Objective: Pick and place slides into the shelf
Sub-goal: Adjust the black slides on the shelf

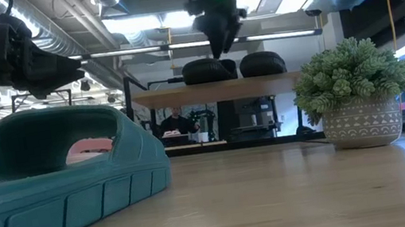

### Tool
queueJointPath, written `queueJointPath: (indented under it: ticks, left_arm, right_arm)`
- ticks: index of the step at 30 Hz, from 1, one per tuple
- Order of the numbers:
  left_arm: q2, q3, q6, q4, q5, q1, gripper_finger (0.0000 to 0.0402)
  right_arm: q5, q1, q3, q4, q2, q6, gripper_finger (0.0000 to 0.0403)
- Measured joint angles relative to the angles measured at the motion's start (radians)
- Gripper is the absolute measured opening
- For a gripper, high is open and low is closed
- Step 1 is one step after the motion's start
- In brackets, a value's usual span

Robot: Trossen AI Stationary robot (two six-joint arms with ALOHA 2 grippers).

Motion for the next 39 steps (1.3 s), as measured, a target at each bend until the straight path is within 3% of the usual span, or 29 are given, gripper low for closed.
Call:
queueJointPath:
  ticks: [5,9,25,39]
  left_arm:
    - [0.0,0.0,0.0,0.0,0.002,0.0,0.0191]
    - [0.0,0.0,0.0,0.0,0.002,0.0,0.0191]
    - [0.0,0.0,0.0,-0.004,0.029,-0.001,0.0191]
    - [0.0,0.0,-0.004,-0.004,0.029,-0.001,0.0191]
  right_arm:
    - [0.075,0.026,0.118,-0.084,-0.001,0.027,0.0272]
    - [0.141,0.016,0.174,-0.27,-0.011,0.142,0.0272]
    - [0.131,-0.198,-0.025,-0.275,-0.056,0.294,0.0272]
    - [0.117,-0.272,-0.188,-0.275,-0.056,0.315,0.0272]
